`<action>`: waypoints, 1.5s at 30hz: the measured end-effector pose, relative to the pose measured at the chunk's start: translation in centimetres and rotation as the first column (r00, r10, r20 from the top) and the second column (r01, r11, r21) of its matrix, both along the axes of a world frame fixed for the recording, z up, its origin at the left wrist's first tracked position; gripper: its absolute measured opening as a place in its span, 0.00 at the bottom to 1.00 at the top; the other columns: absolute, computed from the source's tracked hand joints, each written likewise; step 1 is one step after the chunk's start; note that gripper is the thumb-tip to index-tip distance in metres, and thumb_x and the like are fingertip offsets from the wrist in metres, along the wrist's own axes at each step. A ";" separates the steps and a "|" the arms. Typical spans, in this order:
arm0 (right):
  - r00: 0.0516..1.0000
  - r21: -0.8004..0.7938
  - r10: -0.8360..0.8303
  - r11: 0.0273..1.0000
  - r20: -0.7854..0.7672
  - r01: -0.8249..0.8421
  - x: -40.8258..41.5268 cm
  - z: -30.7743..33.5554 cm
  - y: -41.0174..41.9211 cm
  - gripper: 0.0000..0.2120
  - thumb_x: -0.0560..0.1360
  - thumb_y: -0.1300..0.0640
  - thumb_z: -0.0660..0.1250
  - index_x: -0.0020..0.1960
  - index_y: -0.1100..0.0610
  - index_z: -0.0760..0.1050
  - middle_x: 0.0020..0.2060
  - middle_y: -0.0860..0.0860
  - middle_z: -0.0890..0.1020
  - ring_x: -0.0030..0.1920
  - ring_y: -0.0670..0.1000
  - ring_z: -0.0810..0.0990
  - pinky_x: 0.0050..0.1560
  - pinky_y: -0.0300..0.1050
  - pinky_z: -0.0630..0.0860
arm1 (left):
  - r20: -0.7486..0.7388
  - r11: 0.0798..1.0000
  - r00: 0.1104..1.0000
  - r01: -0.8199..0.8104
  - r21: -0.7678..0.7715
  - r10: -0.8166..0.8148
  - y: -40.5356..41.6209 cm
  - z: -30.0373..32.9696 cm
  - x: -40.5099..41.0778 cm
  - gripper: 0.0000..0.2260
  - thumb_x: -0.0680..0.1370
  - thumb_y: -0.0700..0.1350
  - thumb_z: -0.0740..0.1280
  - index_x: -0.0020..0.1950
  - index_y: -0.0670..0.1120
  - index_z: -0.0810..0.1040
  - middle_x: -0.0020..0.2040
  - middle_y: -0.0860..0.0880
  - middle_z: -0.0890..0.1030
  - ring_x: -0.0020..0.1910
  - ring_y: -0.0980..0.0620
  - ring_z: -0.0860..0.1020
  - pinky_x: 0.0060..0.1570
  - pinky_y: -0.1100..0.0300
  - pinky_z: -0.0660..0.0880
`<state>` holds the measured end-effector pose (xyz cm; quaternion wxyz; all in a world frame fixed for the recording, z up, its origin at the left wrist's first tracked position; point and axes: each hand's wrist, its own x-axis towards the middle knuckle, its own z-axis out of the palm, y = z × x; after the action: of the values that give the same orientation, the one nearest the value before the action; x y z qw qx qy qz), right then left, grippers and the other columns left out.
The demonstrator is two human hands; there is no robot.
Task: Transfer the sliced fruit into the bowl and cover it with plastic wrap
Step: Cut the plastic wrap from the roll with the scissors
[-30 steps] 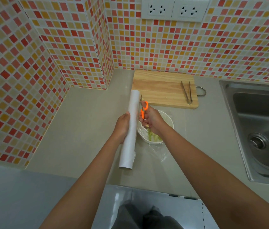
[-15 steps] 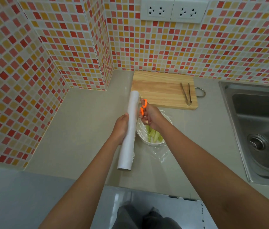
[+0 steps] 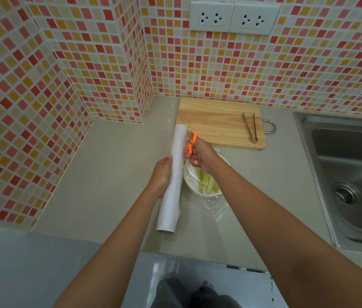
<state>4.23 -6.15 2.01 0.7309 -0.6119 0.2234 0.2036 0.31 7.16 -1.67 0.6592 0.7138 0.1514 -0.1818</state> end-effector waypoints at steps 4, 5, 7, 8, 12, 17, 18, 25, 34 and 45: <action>0.999 -0.002 -0.030 1.000 0.023 0.030 0.3 -0.3 -0.3 0.21 0.78 0.46 0.61 0.32 0.58 0.68 0.21 0.53 0.72 0.13 0.46 0.60 0.18 0.33 0.52 | -0.017 1.000 1.000 -0.009 0.009 0.009 0.1 0.1 -0.2 0.18 0.83 0.51 0.51 0.51 0.42 0.76 0.44 0.41 0.77 0.44 0.46 0.74 0.48 0.54 0.69; 0.999 -0.014 -0.040 0.999 0.028 0.041 0.3 -0.4 -0.3 0.21 0.78 0.47 0.61 0.32 0.59 0.69 0.22 0.53 0.72 0.13 0.46 0.59 0.17 0.34 0.51 | -0.018 1.000 1.000 -0.012 0.012 0.012 0.1 0.1 -0.3 0.18 0.83 0.51 0.51 0.51 0.41 0.76 0.45 0.41 0.76 0.44 0.46 0.73 0.47 0.54 0.69; 0.998 -0.033 -0.049 0.998 0.036 0.050 0.3 -0.6 -0.4 0.21 0.78 0.47 0.62 0.32 0.59 0.69 0.24 0.54 0.72 0.13 0.46 0.60 0.17 0.34 0.52 | -0.020 1.000 1.000 -0.015 0.012 0.015 0.1 0.2 -0.2 0.18 0.83 0.51 0.51 0.52 0.41 0.75 0.46 0.40 0.75 0.44 0.46 0.73 0.47 0.54 0.69; 0.998 -0.044 -0.047 0.998 0.033 0.048 0.3 -0.6 -0.4 0.21 0.78 0.47 0.62 0.32 0.59 0.70 0.23 0.54 0.72 0.13 0.46 0.60 0.17 0.33 0.52 | -0.023 1.000 1.000 -0.016 0.009 0.017 0.1 0.3 -0.2 0.18 0.83 0.51 0.51 0.52 0.40 0.75 0.46 0.40 0.75 0.44 0.46 0.73 0.47 0.53 0.69; 0.999 -0.010 -0.031 0.999 0.007 0.031 0.3 -0.4 -0.5 0.22 0.76 0.43 0.62 0.32 0.58 0.69 0.21 0.53 0.72 0.14 0.46 0.60 0.18 0.32 0.52 | 0.003 1.000 1.000 -0.005 0.003 0.005 0.1 0.6 -0.3 0.18 0.83 0.51 0.52 0.52 0.41 0.76 0.45 0.40 0.76 0.44 0.46 0.74 0.47 0.53 0.70; 0.999 0.020 -0.033 0.999 -0.018 0.033 0.4 0.0 -0.7 0.22 0.76 0.41 0.62 0.34 0.57 0.68 0.25 0.55 0.71 0.16 0.46 0.59 0.17 0.33 0.52 | 0.042 1.000 0.999 0.012 0.001 -0.012 0.2 0.8 -0.5 0.20 0.83 0.53 0.53 0.56 0.40 0.77 0.46 0.43 0.79 0.43 0.47 0.75 0.46 0.54 0.71; 0.999 0.018 -0.033 0.999 -0.011 0.033 0.4 0.0 -0.7 0.22 0.76 0.41 0.62 0.33 0.57 0.68 0.25 0.55 0.71 0.15 0.46 0.59 0.17 0.33 0.52 | 0.048 1.000 0.999 0.014 0.013 -0.014 0.3 0.8 -0.5 0.20 0.83 0.54 0.54 0.56 0.40 0.77 0.45 0.44 0.79 0.42 0.47 0.76 0.45 0.55 0.72; 0.997 -0.031 -0.061 0.998 0.051 0.063 0.3 0.3 -1.0 0.22 0.77 0.46 0.63 0.31 0.59 0.69 0.27 0.55 0.73 0.14 0.47 0.61 0.16 0.34 0.54 | 0.086 0.999 0.996 0.020 0.034 -0.022 0.6 1.1 -0.5 0.17 0.83 0.52 0.55 0.52 0.39 0.75 0.45 0.40 0.75 0.44 0.46 0.72 0.47 0.53 0.68; 0.994 -0.067 -0.071 0.995 0.079 0.076 0.4 2.1 -3.3 0.26 0.73 0.36 0.64 0.33 0.60 0.72 0.22 0.54 0.77 0.17 0.47 0.66 0.20 0.36 0.59 | 0.069 0.998 0.998 -0.005 0.062 0.001 1.3 1.1 -0.2 0.19 0.83 0.53 0.55 0.56 0.39 0.77 0.47 0.43 0.79 0.45 0.46 0.76 0.49 0.53 0.72; 0.973 -0.494 -0.111 0.846 0.204 0.201 -5.9 0.2 -12.3 0.22 0.75 0.41 0.62 0.41 0.60 0.77 0.29 0.55 0.82 0.19 0.50 0.74 0.23 0.39 0.65 | 0.105 0.996 0.994 0.000 0.086 -0.009 1.3 0.7 0.8 0.19 0.83 0.54 0.55 0.60 0.41 0.76 0.51 0.43 0.80 0.44 0.47 0.78 0.44 0.56 0.73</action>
<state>-1.70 -18.46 2.17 0.5728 -0.7783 0.2561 0.0246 1.08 8.43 -0.93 0.6347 0.7502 0.1227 -0.1389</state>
